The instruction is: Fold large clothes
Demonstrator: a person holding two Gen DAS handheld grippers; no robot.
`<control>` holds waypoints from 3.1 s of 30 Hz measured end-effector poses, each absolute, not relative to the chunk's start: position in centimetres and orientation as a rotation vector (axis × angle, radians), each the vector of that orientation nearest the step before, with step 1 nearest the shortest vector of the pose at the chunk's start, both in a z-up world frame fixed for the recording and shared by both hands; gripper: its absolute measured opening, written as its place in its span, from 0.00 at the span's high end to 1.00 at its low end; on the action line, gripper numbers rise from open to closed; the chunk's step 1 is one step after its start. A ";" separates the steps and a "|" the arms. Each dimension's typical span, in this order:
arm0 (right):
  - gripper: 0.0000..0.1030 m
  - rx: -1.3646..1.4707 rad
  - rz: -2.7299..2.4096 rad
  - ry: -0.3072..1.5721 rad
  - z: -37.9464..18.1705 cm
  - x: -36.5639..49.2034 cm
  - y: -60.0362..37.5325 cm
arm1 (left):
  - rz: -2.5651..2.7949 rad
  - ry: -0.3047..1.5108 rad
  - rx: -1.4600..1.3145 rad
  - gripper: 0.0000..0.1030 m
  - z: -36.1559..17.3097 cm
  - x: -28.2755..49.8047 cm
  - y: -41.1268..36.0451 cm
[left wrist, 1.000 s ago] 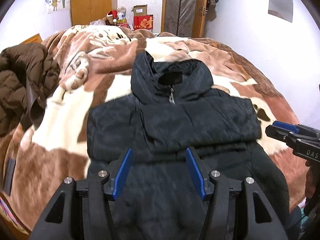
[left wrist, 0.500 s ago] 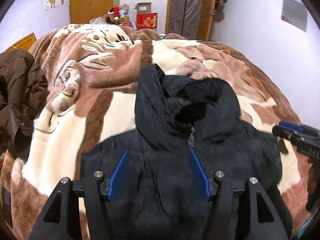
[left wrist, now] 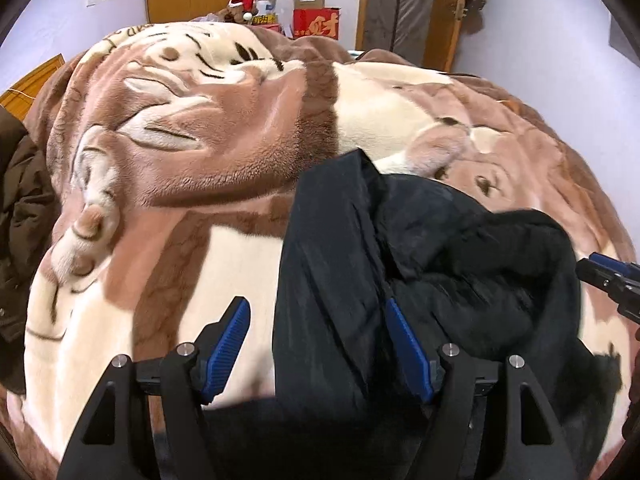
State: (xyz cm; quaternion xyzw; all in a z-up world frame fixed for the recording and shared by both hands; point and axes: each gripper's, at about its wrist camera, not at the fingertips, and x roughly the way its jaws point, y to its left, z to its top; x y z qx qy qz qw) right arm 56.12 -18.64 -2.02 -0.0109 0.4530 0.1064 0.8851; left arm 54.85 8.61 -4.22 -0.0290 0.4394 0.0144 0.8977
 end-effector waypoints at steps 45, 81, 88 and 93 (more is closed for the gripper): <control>0.80 0.182 0.324 1.022 -4.3 26.7 -23.4 | 0.007 0.949 -0.283 0.98 -5.7 22.7 14.9; 0.98 0.348 0.363 1.074 -8.8 26.8 -21.0 | -0.123 0.847 -0.370 0.50 -4.7 24.2 9.6; 0.98 0.313 0.324 1.112 -11.1 27.9 -20.4 | -0.102 0.988 -0.356 0.61 -12.4 24.9 8.3; 0.89 0.290 0.318 1.133 -10.8 28.3 -19.3 | -0.062 1.012 -0.245 0.60 -12.1 25.2 6.7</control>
